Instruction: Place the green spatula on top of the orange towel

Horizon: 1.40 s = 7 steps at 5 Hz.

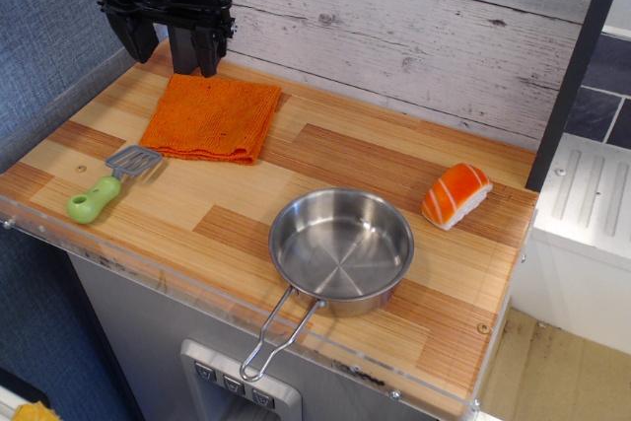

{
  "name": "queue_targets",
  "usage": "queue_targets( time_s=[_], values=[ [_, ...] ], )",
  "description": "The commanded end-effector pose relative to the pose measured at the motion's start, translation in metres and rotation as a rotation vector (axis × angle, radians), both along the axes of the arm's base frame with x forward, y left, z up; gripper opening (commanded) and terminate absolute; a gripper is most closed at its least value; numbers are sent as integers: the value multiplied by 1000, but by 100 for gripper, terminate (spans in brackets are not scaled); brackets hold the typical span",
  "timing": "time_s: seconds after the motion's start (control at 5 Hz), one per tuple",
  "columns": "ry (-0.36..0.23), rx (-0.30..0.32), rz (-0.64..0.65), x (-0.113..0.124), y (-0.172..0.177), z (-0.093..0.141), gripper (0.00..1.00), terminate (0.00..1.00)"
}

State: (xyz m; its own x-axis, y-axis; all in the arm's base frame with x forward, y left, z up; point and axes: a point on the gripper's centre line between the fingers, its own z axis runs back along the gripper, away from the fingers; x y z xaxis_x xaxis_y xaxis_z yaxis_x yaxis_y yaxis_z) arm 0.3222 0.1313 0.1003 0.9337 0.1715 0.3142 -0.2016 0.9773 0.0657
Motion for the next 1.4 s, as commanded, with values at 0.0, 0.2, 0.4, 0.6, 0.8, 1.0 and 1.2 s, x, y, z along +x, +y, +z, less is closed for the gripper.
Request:
queue_targets(
  time_s=[0.0, 0.2, 0.4, 0.6, 0.8, 1.0, 1.2],
  values=[
    [0, 0, 0, 0, 0, 0, 100, 0],
    [9, 6, -3, -14, 4, 1, 100, 0],
    [29, 78, -53, -27, 2, 3, 100, 0],
    [36, 97, -113, -46, 4, -2, 100, 0],
    [107, 148, -180, -67, 14, -30, 100, 0],
    [158, 160, -188, -81, 28, -53, 100, 0],
    [186, 148, -173, -86, 44, -66, 100, 0]
  ],
)
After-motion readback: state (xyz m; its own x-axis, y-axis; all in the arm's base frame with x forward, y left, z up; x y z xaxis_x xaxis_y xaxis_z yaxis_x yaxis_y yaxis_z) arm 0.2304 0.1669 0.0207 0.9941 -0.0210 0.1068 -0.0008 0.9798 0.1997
